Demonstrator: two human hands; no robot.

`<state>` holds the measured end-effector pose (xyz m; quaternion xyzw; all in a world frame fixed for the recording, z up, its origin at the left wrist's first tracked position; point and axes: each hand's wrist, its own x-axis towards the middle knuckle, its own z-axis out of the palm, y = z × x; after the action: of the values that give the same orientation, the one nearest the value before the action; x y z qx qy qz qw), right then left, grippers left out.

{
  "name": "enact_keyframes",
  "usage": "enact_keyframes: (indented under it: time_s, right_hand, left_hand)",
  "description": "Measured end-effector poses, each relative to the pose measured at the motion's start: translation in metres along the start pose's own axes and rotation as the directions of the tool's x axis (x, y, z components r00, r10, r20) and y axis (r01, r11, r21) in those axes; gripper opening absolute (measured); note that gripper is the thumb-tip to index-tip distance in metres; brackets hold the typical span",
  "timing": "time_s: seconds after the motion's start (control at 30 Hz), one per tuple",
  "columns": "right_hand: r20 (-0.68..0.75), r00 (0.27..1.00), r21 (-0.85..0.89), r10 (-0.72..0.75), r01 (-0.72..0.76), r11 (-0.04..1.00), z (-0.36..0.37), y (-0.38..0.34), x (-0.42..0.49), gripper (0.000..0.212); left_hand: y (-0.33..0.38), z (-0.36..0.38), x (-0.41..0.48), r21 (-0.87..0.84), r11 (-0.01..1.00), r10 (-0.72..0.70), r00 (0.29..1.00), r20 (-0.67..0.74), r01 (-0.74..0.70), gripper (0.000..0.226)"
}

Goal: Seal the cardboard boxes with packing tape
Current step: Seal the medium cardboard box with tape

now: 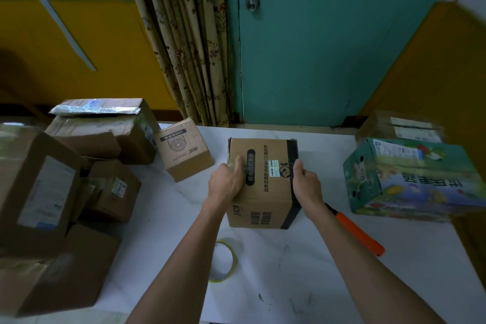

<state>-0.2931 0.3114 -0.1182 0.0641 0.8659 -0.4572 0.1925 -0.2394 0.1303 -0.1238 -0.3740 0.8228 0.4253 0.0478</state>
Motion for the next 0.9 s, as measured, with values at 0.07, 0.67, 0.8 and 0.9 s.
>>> enact_keyframes:
  time_s: [0.07, 0.67, 0.8, 0.9]
  right_hand:
    - [-0.024, 1.000, 0.026, -0.012, 0.013, 1.000, 0.000, 0.001, -0.002, 0.062]
    - [0.079, 0.980, 0.406, -0.184, 0.138, 0.903, -0.001, -0.042, -0.051, 0.038]
    - [0.107, 0.963, 0.201, -0.247, 0.222, 0.954, 0.033, -0.047, -0.062, 0.042]
    - [0.106, 0.959, -0.006, -0.261, 0.263, 0.965, 0.057, -0.043, -0.071, 0.051]
  left_hand:
    - [-0.002, 0.004, -0.003, 0.003, 1.000, 0.024, 0.999, -0.027, -0.024, 0.071]
    - [-0.025, 0.013, -0.011, -0.442, 0.896, -0.014, 0.996, 0.087, 0.051, 0.058]
    - [-0.032, 0.020, -0.018, -0.285, 0.958, 0.005, 0.997, -0.074, -0.026, 0.049]
    - [-0.046, 0.020, -0.013, -0.361, 0.933, -0.024, 0.999, -0.046, 0.006, 0.053]
